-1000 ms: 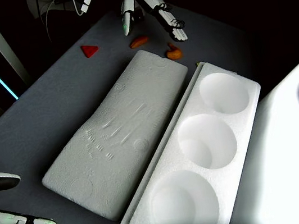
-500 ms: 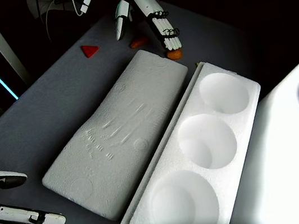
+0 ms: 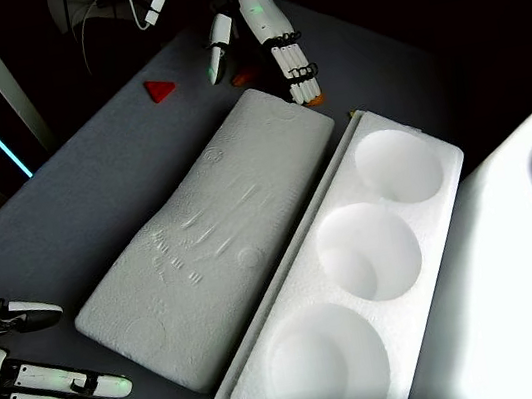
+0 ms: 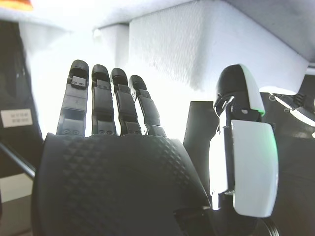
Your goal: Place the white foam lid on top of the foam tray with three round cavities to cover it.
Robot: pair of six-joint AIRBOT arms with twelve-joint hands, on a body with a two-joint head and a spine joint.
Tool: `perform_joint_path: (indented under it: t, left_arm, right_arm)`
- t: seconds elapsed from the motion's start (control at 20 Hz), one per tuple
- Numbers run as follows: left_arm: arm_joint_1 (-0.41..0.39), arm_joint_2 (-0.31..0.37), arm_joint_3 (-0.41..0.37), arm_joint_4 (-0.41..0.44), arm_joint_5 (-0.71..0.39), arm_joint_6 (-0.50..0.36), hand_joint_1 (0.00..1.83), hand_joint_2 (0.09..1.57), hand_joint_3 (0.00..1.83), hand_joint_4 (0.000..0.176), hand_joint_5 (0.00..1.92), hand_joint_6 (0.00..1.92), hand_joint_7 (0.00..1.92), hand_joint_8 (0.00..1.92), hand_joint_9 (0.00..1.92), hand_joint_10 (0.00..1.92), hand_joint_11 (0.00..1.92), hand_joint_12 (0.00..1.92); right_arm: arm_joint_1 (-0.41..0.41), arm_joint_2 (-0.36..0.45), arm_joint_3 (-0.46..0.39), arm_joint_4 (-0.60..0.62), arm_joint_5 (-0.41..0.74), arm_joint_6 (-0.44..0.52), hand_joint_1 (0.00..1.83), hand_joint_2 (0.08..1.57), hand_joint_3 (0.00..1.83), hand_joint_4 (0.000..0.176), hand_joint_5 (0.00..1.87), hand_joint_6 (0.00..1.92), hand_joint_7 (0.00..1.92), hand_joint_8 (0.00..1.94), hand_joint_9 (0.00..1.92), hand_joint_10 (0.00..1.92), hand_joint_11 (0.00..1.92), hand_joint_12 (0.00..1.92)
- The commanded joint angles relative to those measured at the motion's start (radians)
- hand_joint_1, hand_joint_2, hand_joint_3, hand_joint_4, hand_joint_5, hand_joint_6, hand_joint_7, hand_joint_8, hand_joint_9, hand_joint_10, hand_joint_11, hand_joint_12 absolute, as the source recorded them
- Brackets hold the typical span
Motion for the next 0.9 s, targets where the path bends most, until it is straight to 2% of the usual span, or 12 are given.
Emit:
perform_joint_path:
  t: [0.0, 0.3, 0.75, 0.8, 0.85]
  left_arm:
    - [-0.008, -0.003, 0.006, -0.015, -0.110, -0.002, 0.39, 0.97, 0.00, 0.000, 0.01, 0.00, 0.00, 0.00, 0.00, 0.00, 0.00, 0.00]
    - [-0.032, -0.027, 0.018, -0.022, -0.111, -0.001, 0.38, 0.99, 0.00, 0.000, 0.02, 0.00, 0.00, 0.00, 0.00, 0.00, 0.00, 0.00]
    - [-0.060, -0.068, 0.034, -0.030, -0.133, -0.017, 0.35, 1.00, 0.01, 0.000, 0.06, 0.01, 0.00, 0.00, 0.00, 0.00, 0.00, 0.00]
    - [-0.060, -0.071, 0.034, -0.030, -0.137, -0.021, 0.33, 1.01, 0.01, 0.000, 0.07, 0.02, 0.00, 0.00, 0.00, 0.00, 0.00, 0.00]
    - [-0.060, -0.073, 0.033, -0.029, -0.144, -0.027, 0.33, 1.03, 0.02, 0.000, 0.09, 0.02, 0.00, 0.00, 0.00, 0.00, 0.00, 0.00]
  right_arm:
    - [0.012, 0.003, 0.009, -0.002, 0.098, 0.001, 0.52, 1.10, 0.00, 0.000, 0.00, 0.00, 0.00, 0.00, 0.00, 0.00, 0.00, 0.00]
    - [0.033, -0.028, 0.031, 0.000, 0.073, 0.002, 0.57, 1.12, 0.01, 0.000, 0.00, 0.00, 0.00, 0.00, 0.00, 0.00, 0.01, 0.01]
    - [0.053, -0.051, 0.043, 0.002, 0.072, 0.003, 0.52, 1.17, 0.01, 0.000, 0.00, 0.00, 0.00, 0.00, 0.00, 0.00, 0.02, 0.01]
    - [0.055, -0.053, 0.043, 0.002, 0.072, 0.004, 0.52, 1.21, 0.00, 0.000, 0.05, 0.01, 0.03, 0.00, 0.01, 0.00, 0.00, 0.26]
    - [0.055, -0.057, 0.044, 0.002, 0.072, 0.006, 0.50, 1.21, 0.00, 0.000, 0.13, 0.02, 0.08, 0.01, 0.05, 0.02, 0.00, 0.62]
